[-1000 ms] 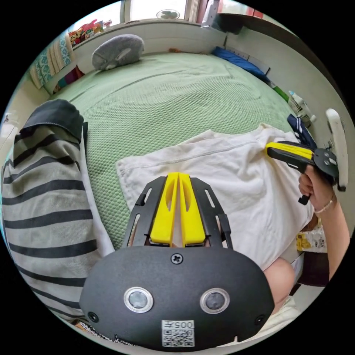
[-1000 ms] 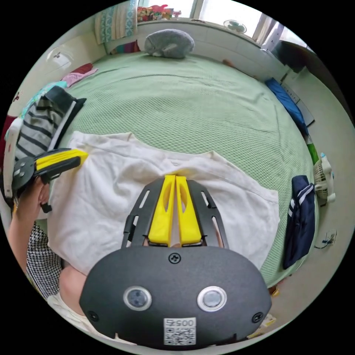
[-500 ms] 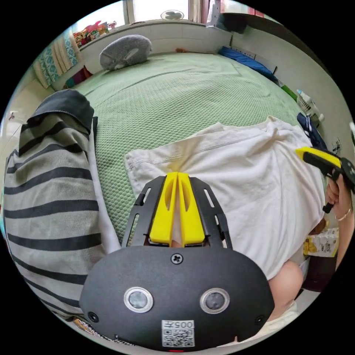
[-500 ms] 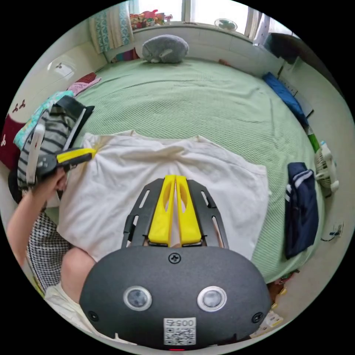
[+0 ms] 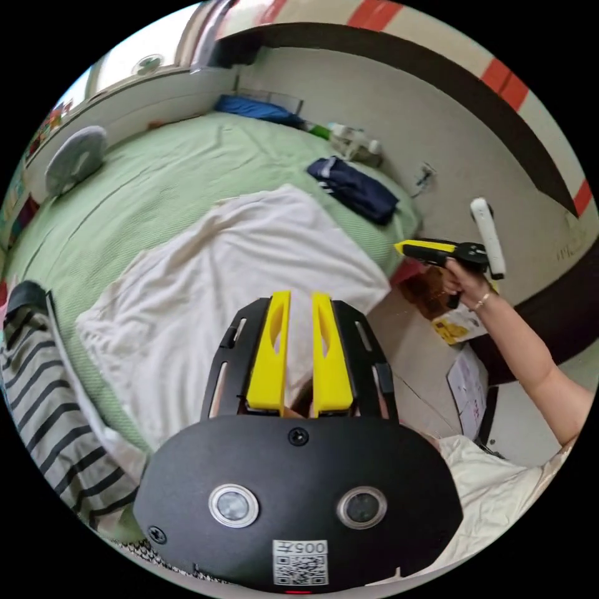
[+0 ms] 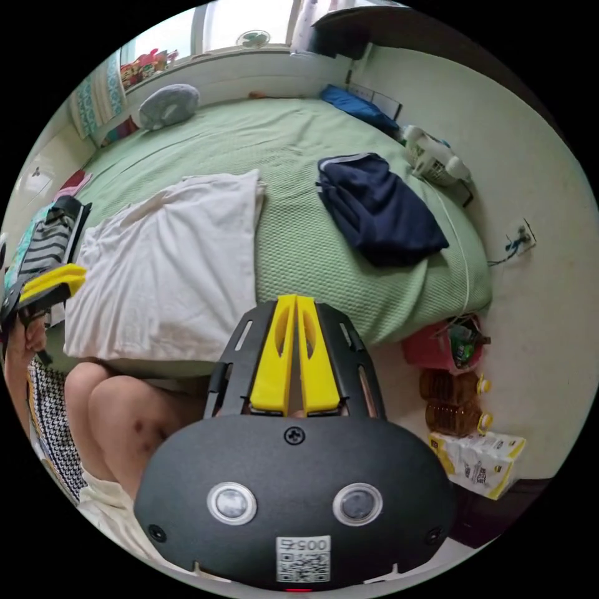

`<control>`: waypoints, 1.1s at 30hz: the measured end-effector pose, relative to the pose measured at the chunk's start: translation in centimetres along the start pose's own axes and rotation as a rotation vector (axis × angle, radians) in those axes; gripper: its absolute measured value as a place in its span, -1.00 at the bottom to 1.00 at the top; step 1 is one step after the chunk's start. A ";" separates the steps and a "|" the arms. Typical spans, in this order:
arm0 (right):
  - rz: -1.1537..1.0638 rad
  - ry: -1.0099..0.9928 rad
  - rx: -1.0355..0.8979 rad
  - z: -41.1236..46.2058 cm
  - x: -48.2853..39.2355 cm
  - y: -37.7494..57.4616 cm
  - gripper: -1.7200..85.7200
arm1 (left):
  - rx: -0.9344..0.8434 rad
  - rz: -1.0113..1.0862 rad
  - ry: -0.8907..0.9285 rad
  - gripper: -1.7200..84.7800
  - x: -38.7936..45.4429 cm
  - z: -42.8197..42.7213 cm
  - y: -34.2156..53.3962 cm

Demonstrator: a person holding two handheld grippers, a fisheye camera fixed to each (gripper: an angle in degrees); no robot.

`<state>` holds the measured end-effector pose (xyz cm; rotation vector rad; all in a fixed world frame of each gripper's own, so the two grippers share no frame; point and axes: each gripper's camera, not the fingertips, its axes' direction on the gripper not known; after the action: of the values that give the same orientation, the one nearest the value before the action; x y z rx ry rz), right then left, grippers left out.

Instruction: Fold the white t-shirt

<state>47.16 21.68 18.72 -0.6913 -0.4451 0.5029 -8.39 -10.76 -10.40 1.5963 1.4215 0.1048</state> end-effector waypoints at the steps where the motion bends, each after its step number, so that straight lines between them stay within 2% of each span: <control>1: 0.014 -0.009 0.010 -0.6 1.0 0.6 -0.99 | 0.009 0.027 0.031 -0.77 2.6 0.9 -0.8; 5: 0.022 -0.034 0.046 -2.5 3.5 2.3 -0.98 | 0.022 0.102 0.126 -0.65 10.7 5.7 -3.4; 11: 0.005 -0.035 0.060 -3.3 6.6 3.6 -0.96 | -0.095 0.072 0.062 -0.60 17.1 14.5 -5.2; 15: 0.018 -0.050 0.066 -3.0 8.3 3.9 -0.98 | -0.189 -0.046 0.095 -0.63 16.9 18.9 -5.3; 19: 0.009 -0.068 0.058 -1.7 9.2 4.1 -0.97 | -0.149 -0.126 0.073 -0.70 16.5 19.9 -5.2; 24: -0.003 -0.089 0.045 0.2 9.7 3.8 -0.99 | -0.200 -0.082 -0.064 -0.74 18.5 20.8 -6.0; 33: 0.024 -0.139 0.040 1.6 11.1 3.7 -0.99 | -0.250 -0.235 -0.209 -0.84 19.6 21.4 -6.9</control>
<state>54.01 31.25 19.69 -0.6258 -0.5564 0.5830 6.00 -8.35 -36.37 1.1925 1.3637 -0.0217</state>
